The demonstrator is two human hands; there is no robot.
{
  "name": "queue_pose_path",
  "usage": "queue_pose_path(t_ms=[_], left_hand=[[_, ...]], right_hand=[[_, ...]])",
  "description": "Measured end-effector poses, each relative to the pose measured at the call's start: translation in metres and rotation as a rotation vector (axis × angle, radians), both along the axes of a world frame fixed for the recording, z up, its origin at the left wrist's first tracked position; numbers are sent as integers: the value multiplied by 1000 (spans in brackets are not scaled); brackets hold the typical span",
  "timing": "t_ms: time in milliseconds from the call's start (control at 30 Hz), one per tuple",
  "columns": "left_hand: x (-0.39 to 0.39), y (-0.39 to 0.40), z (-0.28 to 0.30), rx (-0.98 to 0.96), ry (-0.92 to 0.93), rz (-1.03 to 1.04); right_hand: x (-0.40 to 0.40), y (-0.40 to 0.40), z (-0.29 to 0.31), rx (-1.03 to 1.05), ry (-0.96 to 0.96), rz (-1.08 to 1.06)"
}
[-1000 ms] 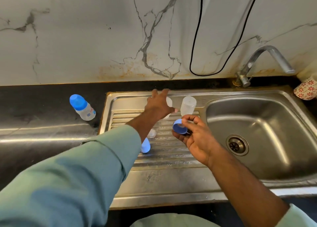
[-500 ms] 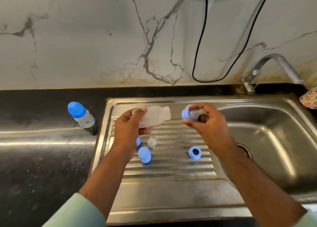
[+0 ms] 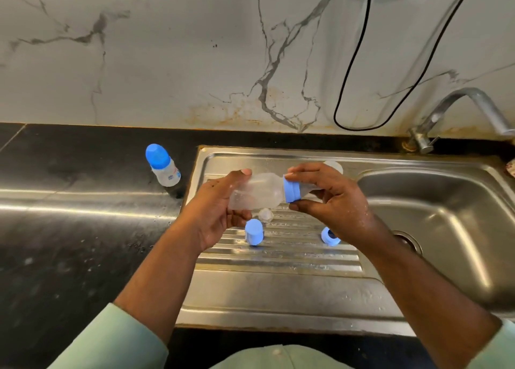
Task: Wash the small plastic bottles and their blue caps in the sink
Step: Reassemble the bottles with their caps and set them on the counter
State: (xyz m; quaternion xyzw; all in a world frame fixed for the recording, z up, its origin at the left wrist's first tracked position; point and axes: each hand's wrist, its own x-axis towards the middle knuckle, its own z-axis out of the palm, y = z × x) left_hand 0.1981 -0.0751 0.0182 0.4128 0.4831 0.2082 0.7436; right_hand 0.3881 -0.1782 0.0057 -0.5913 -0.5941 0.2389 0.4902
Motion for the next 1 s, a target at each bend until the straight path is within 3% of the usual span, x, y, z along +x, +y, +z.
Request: queue_pose_path(t_ms=[133, 300, 367, 433, 633, 733, 800, 933, 1000], left_hand=[[-7, -1, 6, 9, 175, -77], [-4, -10, 2, 97, 134, 36], [-3, -19, -3, 197, 40, 102], [-1, -29, -7, 310, -68, 122], [-12, -31, -23, 656, -206, -53], [-14, -22, -18, 830, -108, -55], [-7, -22, -9, 751, -72, 14], [3, -31, 4, 39, -5, 97], [1, -32, 7, -76, 43, 80]], right_hand=[[1, -2, 8, -13, -165, 65], [-9, -2, 9, -229, 116, -46], [-15, -3, 3, -240, 158, -73], [-23, -5, -2, -227, 351, -118], [-24, -6, 15, -344, 701, -127], [-27, -7, 19, -298, 744, -55], [-29, -10, 14, -226, 648, -35], [-15, -11, 2, 27, -46, 47], [-9, -10, 7, 49, -207, 104]])
